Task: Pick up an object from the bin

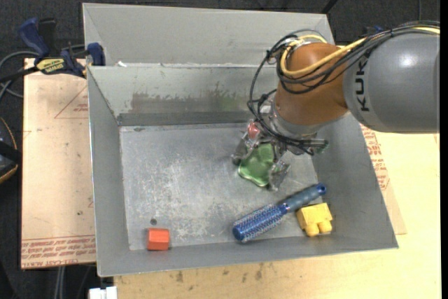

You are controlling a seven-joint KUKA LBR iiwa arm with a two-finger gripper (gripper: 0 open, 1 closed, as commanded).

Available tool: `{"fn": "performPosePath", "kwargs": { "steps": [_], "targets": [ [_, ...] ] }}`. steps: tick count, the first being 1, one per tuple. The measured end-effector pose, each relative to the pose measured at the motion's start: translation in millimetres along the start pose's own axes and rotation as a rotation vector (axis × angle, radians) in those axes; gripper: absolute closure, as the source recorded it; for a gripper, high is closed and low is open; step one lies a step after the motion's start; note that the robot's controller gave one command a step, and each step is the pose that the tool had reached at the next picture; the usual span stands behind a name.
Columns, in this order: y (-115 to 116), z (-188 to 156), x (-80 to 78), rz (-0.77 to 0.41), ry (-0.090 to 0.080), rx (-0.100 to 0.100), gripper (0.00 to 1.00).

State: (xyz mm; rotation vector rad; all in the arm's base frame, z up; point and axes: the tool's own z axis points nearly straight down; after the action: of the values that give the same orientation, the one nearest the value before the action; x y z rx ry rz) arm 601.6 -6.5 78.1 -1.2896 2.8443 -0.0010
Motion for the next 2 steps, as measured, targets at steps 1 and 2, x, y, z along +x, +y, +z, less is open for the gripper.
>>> {"fn": "performPosePath", "kwargs": {
  "steps": [1,2],
  "targets": [
    [-4.7,-63.0,-12.2,-0.01,0.008,-0.002,1.0],
    [-3.2,-58.3,-10.3,-0.009,0.013,-0.009,1.0]
  ]
}}
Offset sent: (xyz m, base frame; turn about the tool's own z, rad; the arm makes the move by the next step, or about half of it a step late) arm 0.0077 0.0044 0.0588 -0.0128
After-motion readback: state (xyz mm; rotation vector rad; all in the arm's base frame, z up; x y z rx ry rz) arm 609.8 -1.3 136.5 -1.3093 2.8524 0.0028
